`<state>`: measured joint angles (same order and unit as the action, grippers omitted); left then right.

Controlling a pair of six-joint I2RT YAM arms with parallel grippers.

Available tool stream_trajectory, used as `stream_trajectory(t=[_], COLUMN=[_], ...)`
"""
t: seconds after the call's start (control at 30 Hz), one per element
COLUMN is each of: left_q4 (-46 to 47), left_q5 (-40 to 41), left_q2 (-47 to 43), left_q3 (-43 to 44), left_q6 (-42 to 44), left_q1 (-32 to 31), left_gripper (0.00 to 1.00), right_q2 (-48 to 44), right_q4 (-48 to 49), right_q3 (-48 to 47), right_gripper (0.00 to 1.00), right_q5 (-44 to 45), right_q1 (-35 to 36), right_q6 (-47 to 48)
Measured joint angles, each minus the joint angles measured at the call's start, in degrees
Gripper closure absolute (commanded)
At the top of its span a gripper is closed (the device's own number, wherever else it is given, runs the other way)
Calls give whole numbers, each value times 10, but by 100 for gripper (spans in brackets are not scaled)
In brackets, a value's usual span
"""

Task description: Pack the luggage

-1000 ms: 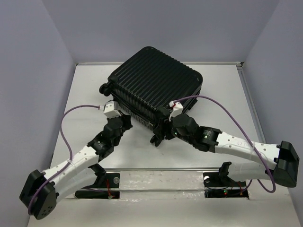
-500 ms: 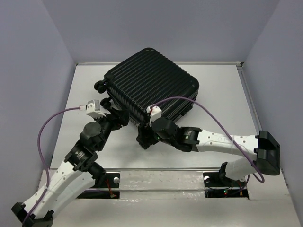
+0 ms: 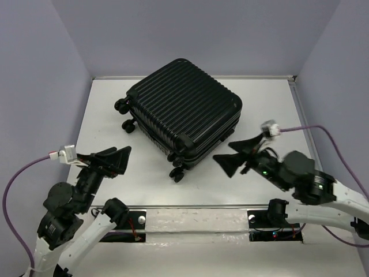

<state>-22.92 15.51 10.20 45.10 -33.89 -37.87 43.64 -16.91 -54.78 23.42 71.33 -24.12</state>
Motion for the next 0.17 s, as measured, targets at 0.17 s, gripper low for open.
stream_trajectory(t=[0.17], left_q4=[-41], left_q5=[10], left_q2=[-82], left_q3=[19], left_q6=[2], left_q1=[0], left_gripper=[1], right_q2=[-181], right_q4=[25], right_q3=[71], right_gripper=[0], right_q5=[72], right_q1=[-1], right_q6=[-7])
